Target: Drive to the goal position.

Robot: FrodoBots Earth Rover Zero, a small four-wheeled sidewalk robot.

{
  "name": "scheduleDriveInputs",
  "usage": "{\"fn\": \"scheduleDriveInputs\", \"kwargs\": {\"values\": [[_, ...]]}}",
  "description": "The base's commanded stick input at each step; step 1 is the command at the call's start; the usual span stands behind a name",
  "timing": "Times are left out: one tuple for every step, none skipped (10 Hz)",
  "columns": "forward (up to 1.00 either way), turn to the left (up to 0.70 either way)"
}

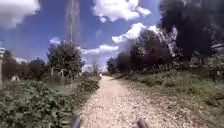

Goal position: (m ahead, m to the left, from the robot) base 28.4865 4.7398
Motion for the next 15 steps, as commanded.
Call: {"fn": "scheduleDriveInputs", "kwargs": {"values": [[0.7, 0.0], [0.7, 0.0], [0.7, 0.0], [0.7, 0.0], [0.7, 0.0], [0.7, 0.0], [0.7, 0.0], [0.7, 0.0], [0.7, 0.0], [0.7, 0.0], [0.7, 0.0], [0.7, 0.0], [0.7, 0.0], [0.7, 0.0], [0.7, 0.0]]}}
